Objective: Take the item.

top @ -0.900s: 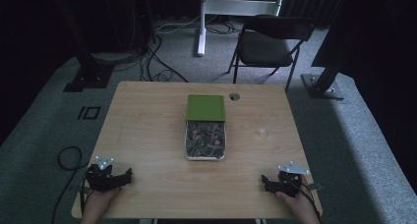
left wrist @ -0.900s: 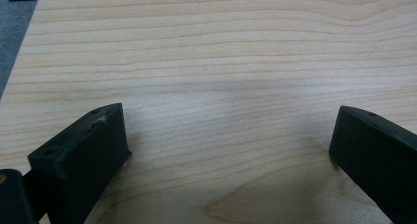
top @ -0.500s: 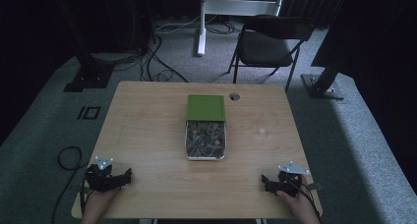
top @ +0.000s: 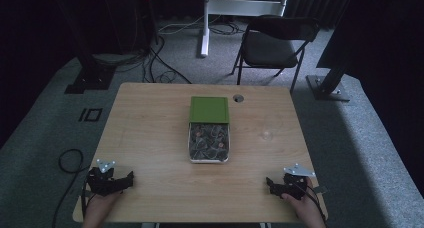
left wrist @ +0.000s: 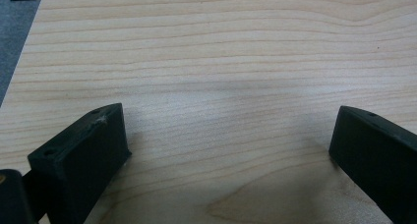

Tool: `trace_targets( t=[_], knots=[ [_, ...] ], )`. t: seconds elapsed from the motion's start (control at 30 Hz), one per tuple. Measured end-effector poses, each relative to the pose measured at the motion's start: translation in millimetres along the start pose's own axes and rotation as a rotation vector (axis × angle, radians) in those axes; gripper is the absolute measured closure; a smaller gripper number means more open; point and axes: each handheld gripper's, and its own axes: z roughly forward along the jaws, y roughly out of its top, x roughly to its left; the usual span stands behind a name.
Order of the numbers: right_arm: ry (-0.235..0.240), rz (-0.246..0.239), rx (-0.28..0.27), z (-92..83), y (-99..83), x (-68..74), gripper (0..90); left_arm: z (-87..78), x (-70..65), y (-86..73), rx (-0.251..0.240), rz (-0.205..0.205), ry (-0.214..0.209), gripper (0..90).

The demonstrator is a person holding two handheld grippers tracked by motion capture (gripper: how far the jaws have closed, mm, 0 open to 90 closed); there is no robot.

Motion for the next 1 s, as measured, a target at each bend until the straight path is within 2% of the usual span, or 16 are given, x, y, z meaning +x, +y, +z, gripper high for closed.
trace_targets(
  t=[0.27,0.57,0.87,1.0],
  knots=[
    [0.012,-0.017,-0.021,-4.1,12.5,3.8,11.5,0.0,0.0,0.0,0.000,0.000,0.000,1.6],
    [0.029,-0.011,-0.069,-14.7,27.5,7.0,11.5,0.0,0.0,0.0,0.000,0.000,0.000,1.7],
    [0.056,-0.026,-0.102,-20.5,42.6,14.3,11.6,0.0,0.0,0.0,0.000,0.000,0.000,1.6],
    [0.066,-0.049,-0.105,-20.8,47.6,18.2,14.1,0.0,0.0,0.0,0.000,0.000,0.000,1.6]
  ],
)
